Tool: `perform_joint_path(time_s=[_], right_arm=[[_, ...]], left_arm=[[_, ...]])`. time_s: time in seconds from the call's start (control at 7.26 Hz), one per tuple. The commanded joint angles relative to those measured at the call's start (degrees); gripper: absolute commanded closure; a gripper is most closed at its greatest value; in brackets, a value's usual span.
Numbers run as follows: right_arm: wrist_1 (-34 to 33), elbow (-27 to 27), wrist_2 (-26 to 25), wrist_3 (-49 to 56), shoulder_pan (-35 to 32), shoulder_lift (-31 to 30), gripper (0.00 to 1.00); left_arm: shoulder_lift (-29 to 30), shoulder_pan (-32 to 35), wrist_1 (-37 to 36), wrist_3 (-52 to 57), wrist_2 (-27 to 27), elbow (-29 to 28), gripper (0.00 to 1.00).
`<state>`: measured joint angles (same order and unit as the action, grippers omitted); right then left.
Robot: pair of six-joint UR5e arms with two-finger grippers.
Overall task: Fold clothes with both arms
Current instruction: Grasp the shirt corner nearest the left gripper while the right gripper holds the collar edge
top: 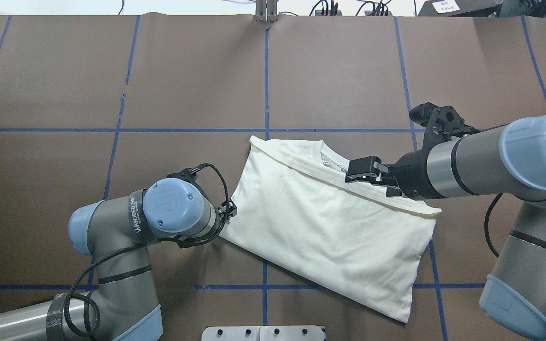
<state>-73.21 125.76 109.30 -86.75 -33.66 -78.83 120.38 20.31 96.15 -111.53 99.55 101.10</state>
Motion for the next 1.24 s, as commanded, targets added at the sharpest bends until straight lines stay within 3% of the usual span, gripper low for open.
perform_joint_path(time_s=[0.0,0.14,0.55,1.1], right_arm=[[0.00,0.01,0.04,0.00,-0.01,-0.01,0.00],[0.00,0.01,-0.05,0.00,-0.09,-0.01,0.00],[0.00,0.01,-0.05,0.00,-0.18,-0.10,0.00],[0.00,0.01,0.12,0.00,-0.44,-0.53,0.00]], left_arm=[[0.03,-0.09,0.00,0.00,-0.58,-0.12,0.53],[0.03,-0.09,0.09,0.08,-0.67,-0.12,0.69],[0.03,-0.18,0.09,0.17,-0.67,-0.12,1.00],[-0.06,2.87,-0.26,0.96,-0.58,0.15,1.00]])
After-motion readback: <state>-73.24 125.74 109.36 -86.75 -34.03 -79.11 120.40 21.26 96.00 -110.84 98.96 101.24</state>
